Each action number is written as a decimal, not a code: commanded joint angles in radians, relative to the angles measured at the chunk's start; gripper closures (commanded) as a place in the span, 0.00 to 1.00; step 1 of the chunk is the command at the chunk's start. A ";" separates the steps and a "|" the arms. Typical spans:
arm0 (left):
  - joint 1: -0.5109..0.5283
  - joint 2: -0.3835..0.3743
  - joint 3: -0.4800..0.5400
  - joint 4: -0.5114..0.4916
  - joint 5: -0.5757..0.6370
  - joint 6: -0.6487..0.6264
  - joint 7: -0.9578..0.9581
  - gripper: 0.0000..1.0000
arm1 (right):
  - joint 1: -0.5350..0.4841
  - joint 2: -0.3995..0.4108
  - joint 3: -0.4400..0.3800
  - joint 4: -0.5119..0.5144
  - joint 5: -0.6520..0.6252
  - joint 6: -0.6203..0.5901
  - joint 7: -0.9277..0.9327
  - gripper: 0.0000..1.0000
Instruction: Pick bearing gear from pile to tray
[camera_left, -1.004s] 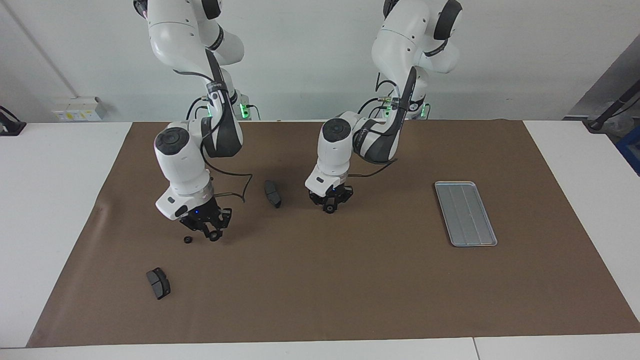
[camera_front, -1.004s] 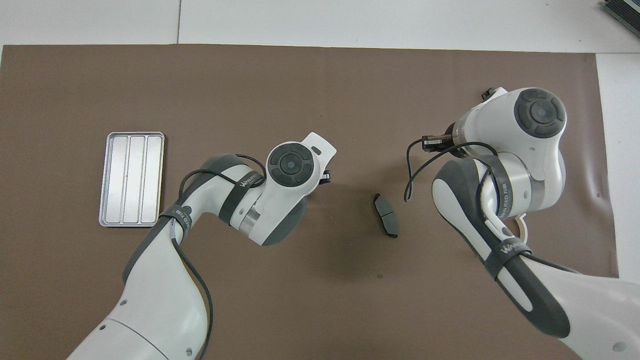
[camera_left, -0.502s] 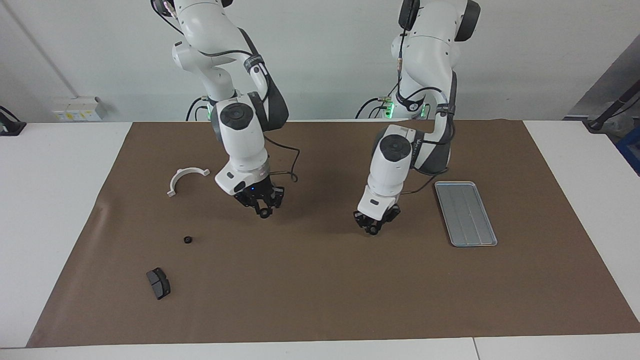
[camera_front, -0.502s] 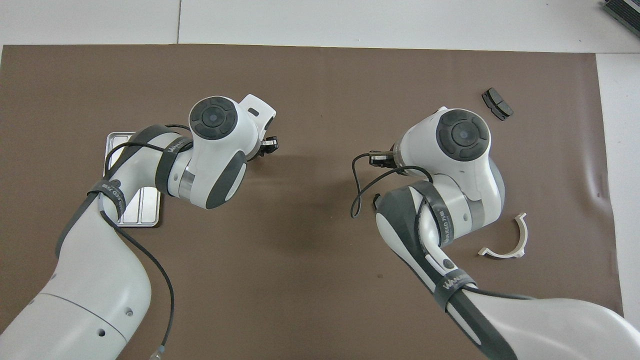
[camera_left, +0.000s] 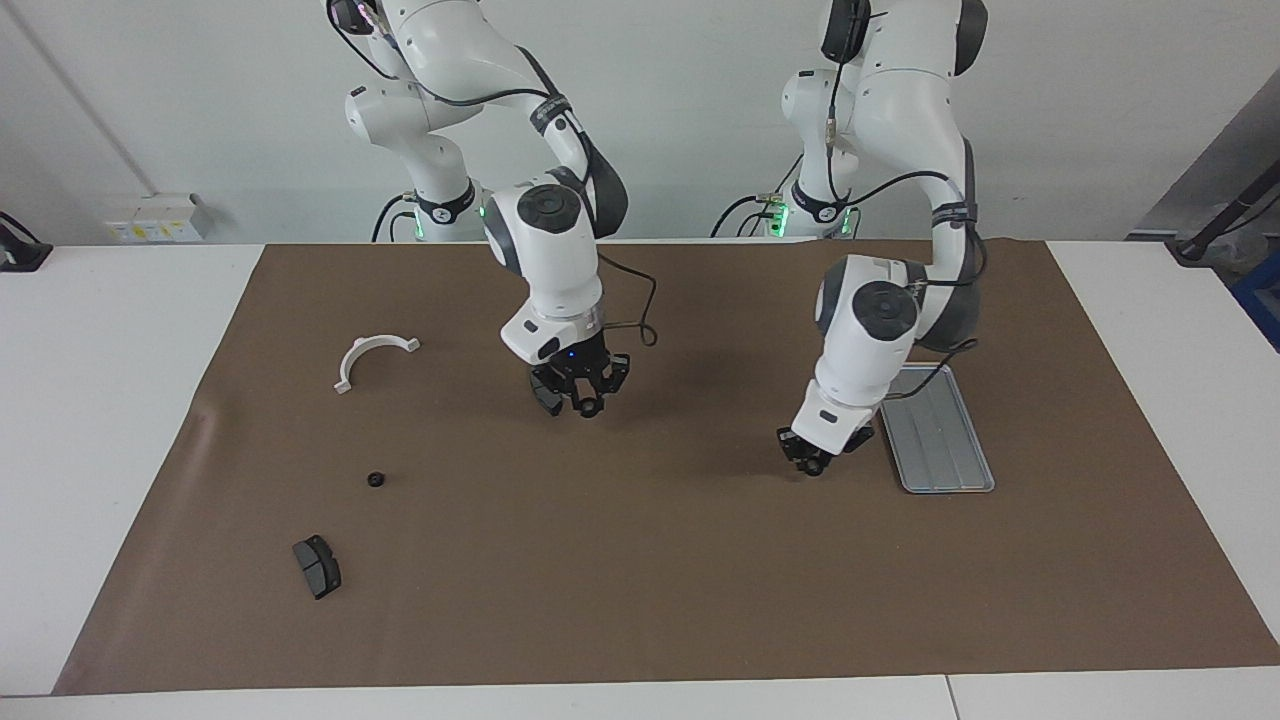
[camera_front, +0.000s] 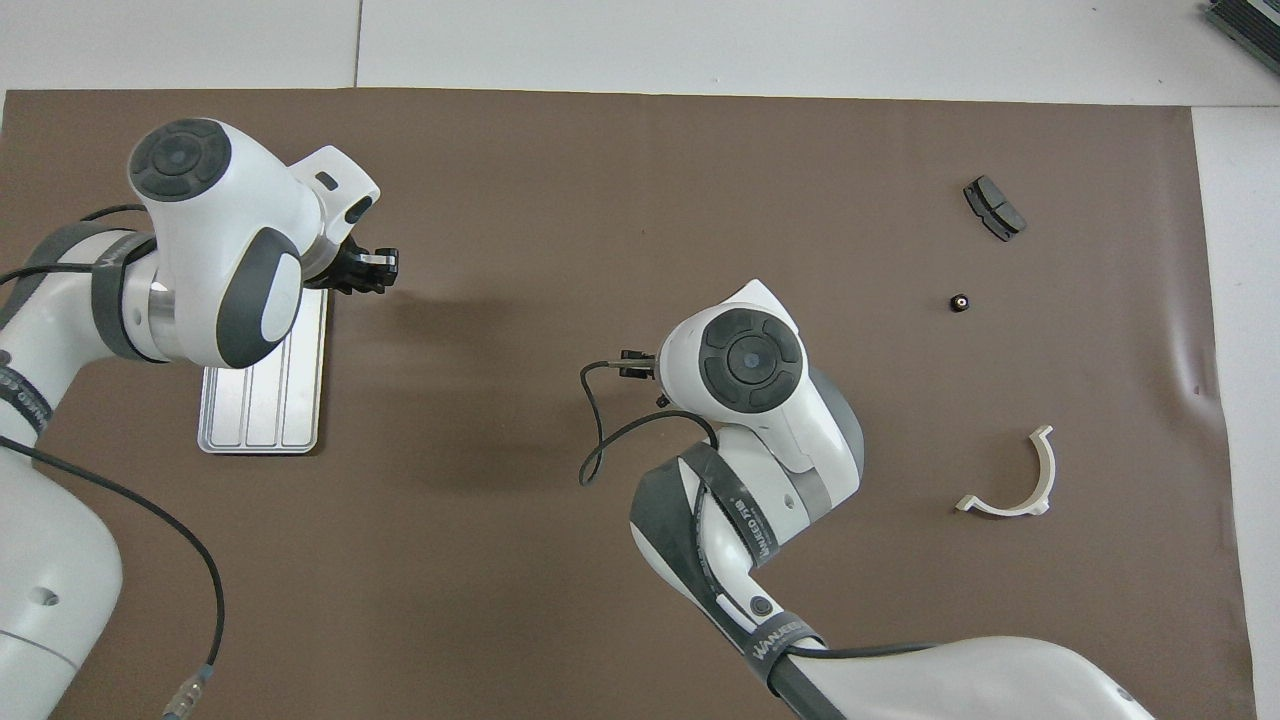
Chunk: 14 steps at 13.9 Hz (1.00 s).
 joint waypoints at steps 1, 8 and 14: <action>0.072 -0.035 -0.007 -0.050 -0.018 -0.014 0.133 0.72 | 0.020 0.049 -0.002 0.002 -0.013 0.057 0.061 1.00; 0.164 -0.073 -0.003 -0.194 -0.018 0.121 0.290 0.71 | 0.035 0.095 -0.005 -0.001 -0.015 0.106 0.064 0.12; 0.167 -0.076 -0.003 -0.196 -0.018 0.129 0.294 0.28 | 0.030 0.088 -0.009 0.003 -0.016 0.100 0.064 0.00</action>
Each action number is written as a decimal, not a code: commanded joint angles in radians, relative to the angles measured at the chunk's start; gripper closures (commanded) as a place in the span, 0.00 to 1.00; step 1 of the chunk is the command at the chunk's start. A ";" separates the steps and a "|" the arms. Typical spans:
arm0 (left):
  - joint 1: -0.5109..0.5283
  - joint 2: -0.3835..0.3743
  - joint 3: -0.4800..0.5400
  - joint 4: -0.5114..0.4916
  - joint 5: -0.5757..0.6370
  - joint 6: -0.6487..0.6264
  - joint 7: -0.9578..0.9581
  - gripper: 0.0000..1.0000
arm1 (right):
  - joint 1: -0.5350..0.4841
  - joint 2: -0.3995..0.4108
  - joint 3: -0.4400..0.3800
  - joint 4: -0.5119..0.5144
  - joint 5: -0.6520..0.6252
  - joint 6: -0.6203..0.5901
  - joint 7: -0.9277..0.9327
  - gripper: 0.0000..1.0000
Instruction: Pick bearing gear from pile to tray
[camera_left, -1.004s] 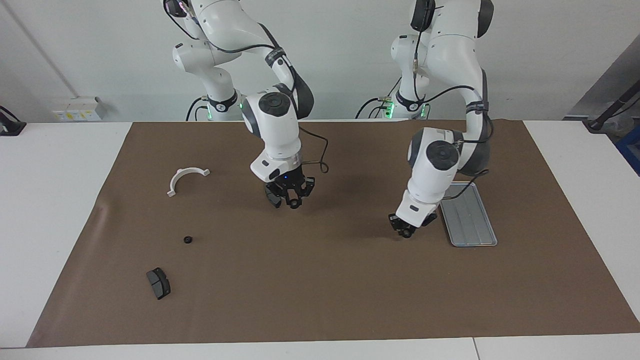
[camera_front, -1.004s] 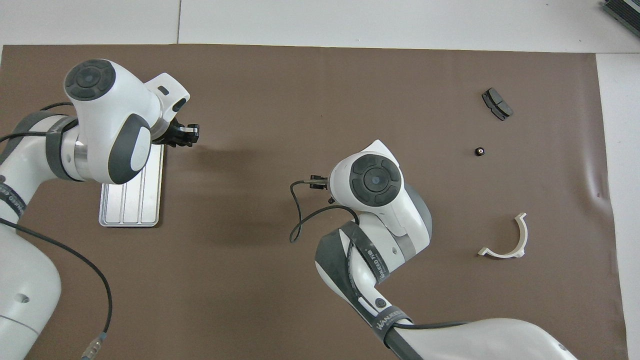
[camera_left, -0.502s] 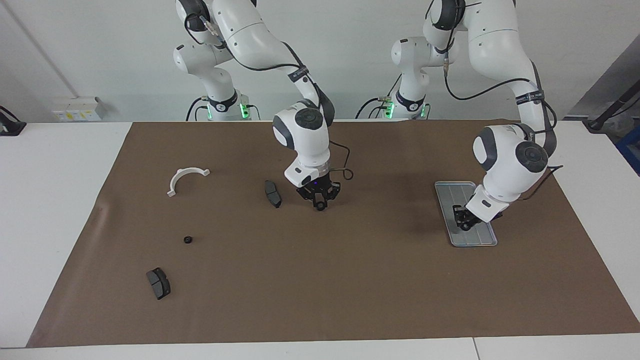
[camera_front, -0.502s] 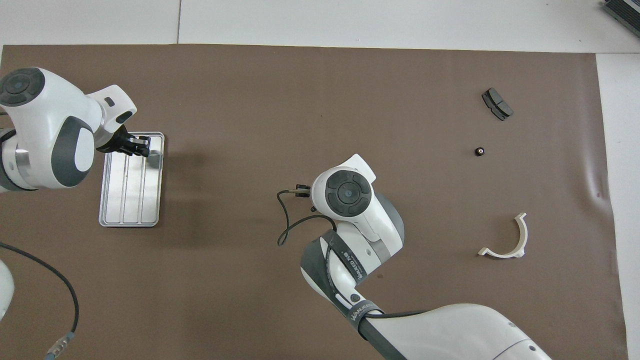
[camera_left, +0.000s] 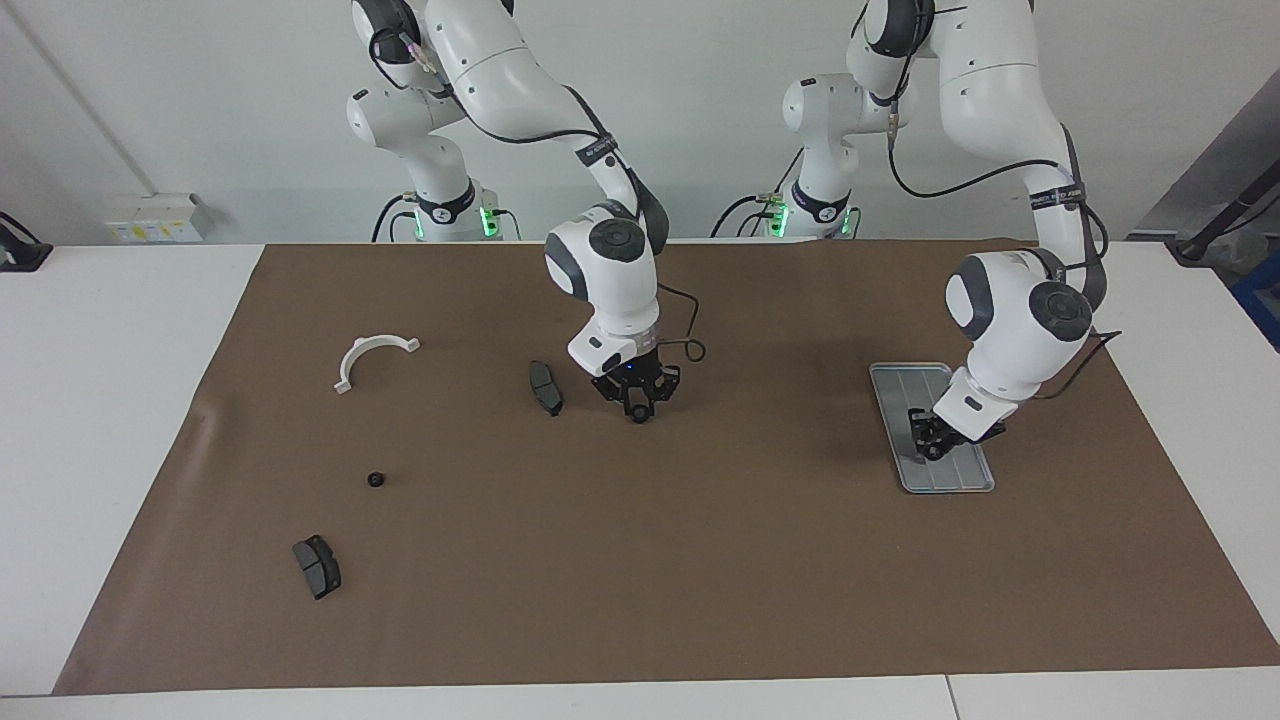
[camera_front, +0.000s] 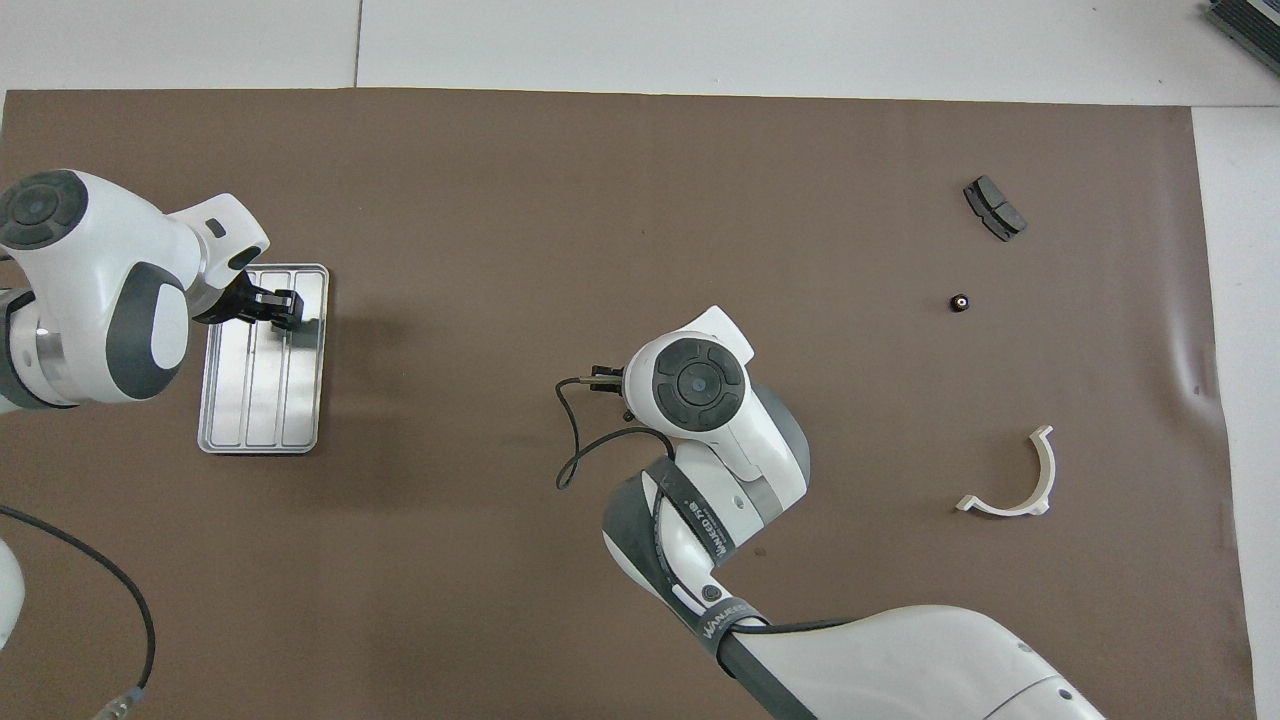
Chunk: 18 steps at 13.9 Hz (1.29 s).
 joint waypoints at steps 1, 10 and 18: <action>0.001 -0.033 -0.003 -0.034 -0.016 0.026 0.023 0.23 | -0.017 -0.016 -0.005 -0.001 -0.016 0.003 0.024 0.00; -0.273 -0.024 -0.006 0.001 -0.016 0.015 -0.362 0.24 | -0.260 -0.128 -0.009 -0.001 -0.071 -0.075 -0.194 0.00; -0.491 0.001 -0.010 0.010 -0.017 0.102 -0.778 0.32 | -0.510 -0.119 -0.008 -0.022 -0.071 -0.089 -0.712 0.00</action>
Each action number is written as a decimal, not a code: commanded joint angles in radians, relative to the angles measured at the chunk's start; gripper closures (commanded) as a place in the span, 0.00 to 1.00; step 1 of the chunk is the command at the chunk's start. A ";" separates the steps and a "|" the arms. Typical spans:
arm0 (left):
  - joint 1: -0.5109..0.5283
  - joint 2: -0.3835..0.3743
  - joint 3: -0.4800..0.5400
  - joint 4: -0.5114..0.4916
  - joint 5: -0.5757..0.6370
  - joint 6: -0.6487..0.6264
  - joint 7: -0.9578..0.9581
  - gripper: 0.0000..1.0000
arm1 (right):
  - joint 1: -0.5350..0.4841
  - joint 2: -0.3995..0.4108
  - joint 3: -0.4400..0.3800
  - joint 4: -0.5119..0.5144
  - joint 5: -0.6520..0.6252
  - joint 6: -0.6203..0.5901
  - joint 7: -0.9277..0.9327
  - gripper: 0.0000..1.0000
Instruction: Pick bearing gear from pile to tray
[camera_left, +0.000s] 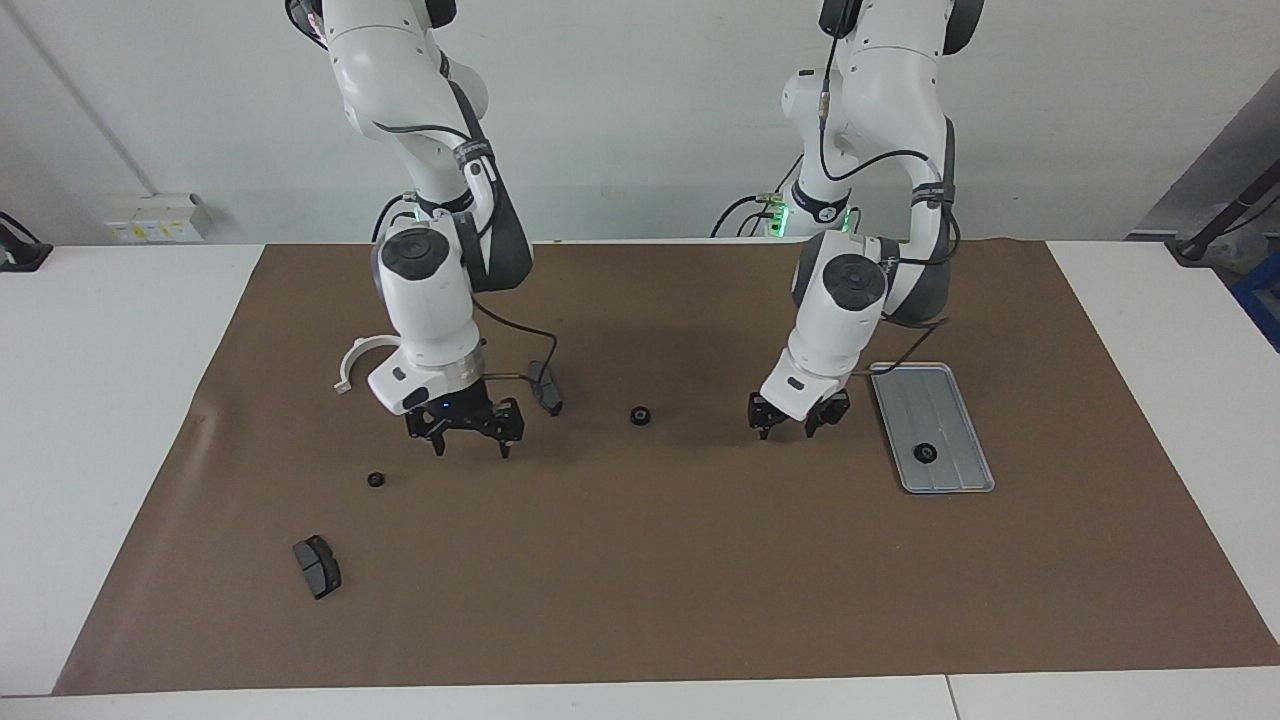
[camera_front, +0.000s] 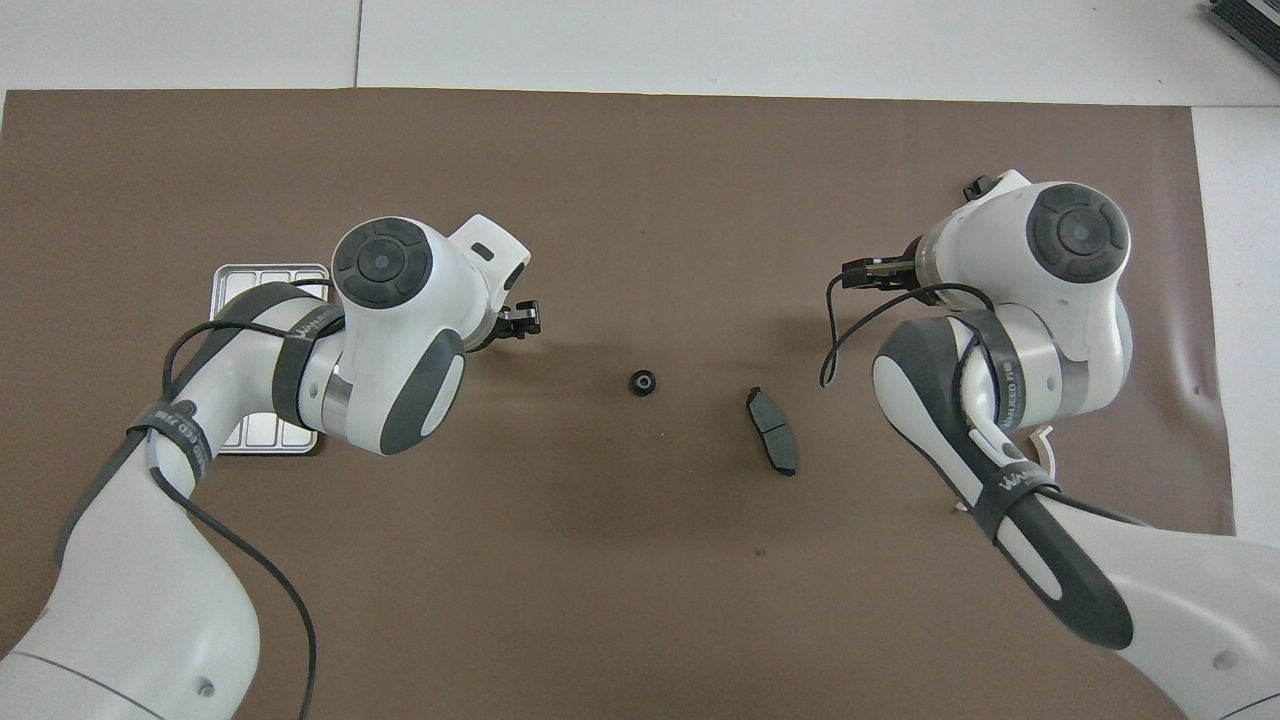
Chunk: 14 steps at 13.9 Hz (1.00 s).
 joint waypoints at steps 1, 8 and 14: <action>-0.082 0.027 0.016 0.023 -0.029 0.033 -0.108 0.32 | -0.069 0.005 0.017 -0.013 -0.012 0.007 -0.185 0.00; -0.218 0.097 0.019 0.114 -0.040 0.029 -0.232 0.35 | -0.172 0.092 0.021 -0.012 0.014 0.042 -0.454 0.00; -0.256 0.120 0.021 0.115 -0.037 0.015 -0.261 0.35 | -0.158 0.103 0.021 -0.022 0.069 0.047 -0.448 0.22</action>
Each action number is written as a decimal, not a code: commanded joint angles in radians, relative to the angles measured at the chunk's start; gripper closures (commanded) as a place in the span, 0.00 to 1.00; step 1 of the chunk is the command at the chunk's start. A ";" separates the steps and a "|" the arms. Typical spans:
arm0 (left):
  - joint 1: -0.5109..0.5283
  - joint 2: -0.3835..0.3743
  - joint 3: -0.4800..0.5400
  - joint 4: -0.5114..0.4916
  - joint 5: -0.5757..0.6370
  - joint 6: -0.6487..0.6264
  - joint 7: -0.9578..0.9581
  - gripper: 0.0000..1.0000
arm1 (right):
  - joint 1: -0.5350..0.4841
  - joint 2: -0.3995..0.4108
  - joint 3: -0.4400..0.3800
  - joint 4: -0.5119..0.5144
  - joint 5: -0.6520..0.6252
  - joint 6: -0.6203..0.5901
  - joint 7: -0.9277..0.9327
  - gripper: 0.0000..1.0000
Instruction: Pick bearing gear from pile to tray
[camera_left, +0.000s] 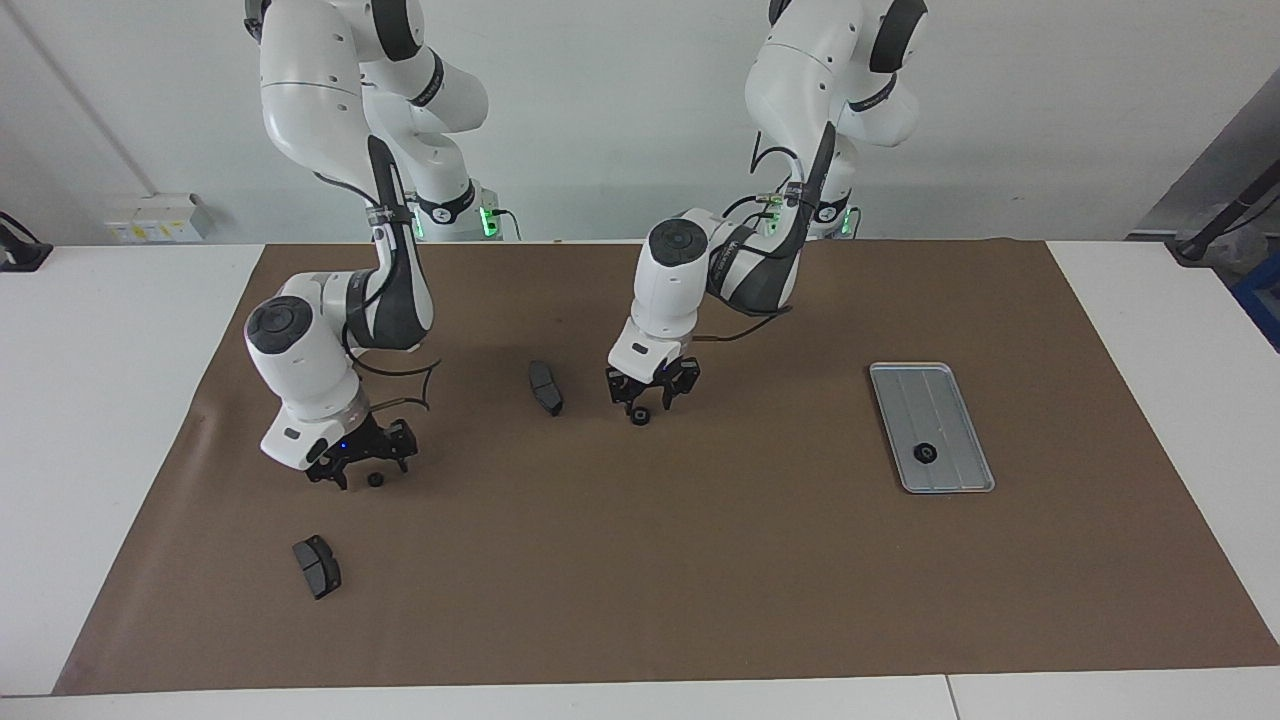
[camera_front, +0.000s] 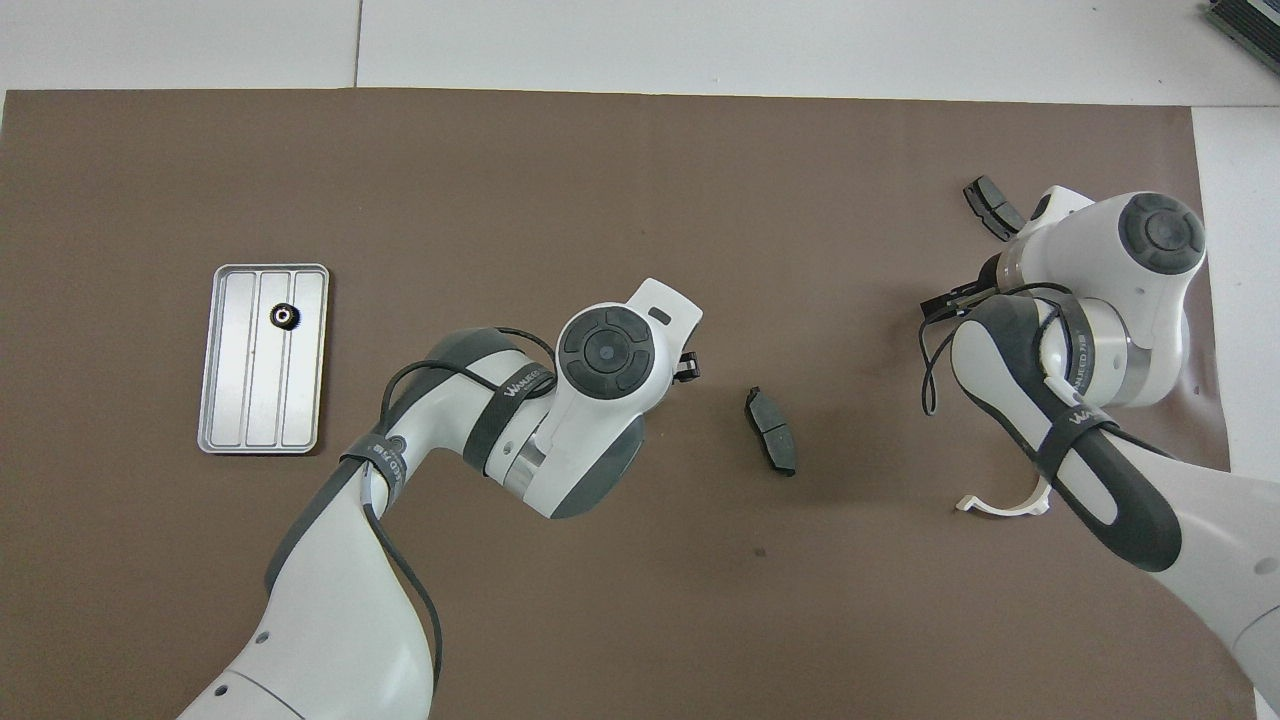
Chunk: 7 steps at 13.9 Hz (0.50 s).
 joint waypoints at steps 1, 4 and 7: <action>-0.039 0.053 0.021 0.039 -0.011 -0.020 -0.026 0.35 | -0.009 0.003 0.008 -0.012 0.025 0.036 -0.028 0.23; -0.059 0.110 0.032 0.124 0.016 -0.097 -0.060 0.35 | -0.009 0.006 0.008 -0.012 0.025 0.040 -0.028 0.31; -0.059 0.118 0.032 0.142 0.016 -0.103 -0.064 0.36 | -0.016 0.006 0.008 -0.012 0.025 0.030 -0.034 0.36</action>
